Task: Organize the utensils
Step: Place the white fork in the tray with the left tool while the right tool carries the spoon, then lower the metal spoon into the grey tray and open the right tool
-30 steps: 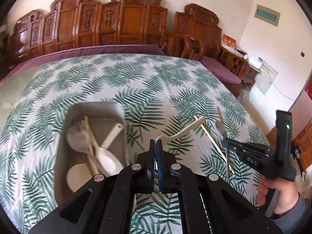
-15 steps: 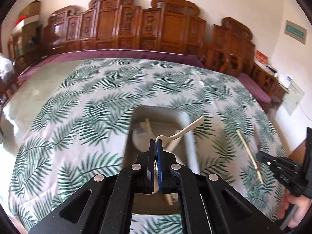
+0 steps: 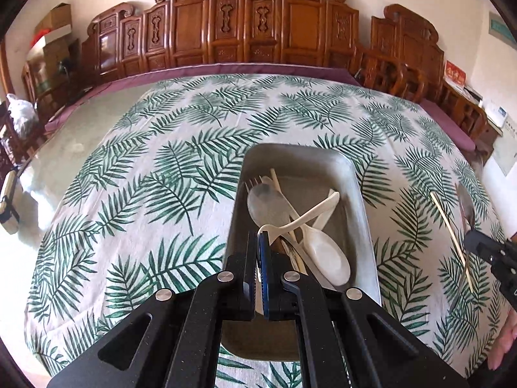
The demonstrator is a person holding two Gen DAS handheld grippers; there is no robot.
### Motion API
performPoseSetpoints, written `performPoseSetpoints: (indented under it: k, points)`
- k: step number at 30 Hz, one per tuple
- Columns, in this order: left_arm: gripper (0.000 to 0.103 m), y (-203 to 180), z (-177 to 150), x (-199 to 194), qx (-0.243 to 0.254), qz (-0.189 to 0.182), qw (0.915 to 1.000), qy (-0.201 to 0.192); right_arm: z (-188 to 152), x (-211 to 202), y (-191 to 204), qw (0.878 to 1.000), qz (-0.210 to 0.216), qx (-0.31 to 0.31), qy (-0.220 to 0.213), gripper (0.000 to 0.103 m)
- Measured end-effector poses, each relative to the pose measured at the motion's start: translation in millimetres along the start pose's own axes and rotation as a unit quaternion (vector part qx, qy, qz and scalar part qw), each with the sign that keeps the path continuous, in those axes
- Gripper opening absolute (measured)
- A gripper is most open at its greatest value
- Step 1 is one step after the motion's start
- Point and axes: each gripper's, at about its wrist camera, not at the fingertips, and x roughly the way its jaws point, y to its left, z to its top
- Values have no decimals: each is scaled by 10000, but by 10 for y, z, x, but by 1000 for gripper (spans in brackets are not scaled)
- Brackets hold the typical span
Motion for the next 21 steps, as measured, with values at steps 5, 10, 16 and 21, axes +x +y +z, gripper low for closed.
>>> performPoseSetpoints:
  k: [5, 10, 16, 21]
  points:
    - [4, -43, -21, 20, 92, -264, 9994, 216, 92, 6, 149, 9999, 118, -68, -42, 4]
    - [23, -47, -36, -42, 149, -441, 9987, 218, 201, 38, 331, 9995, 259, -143, -90, 4]
    - [30, 108, 17, -189, 58, -654, 9978, 93, 362, 43, 582, 9985, 424, -294, -183, 4]
    - [31, 360, 119, -314, -126, -677, 9976, -85, 511, 120, 786, 9973, 593, -371, -226, 4]
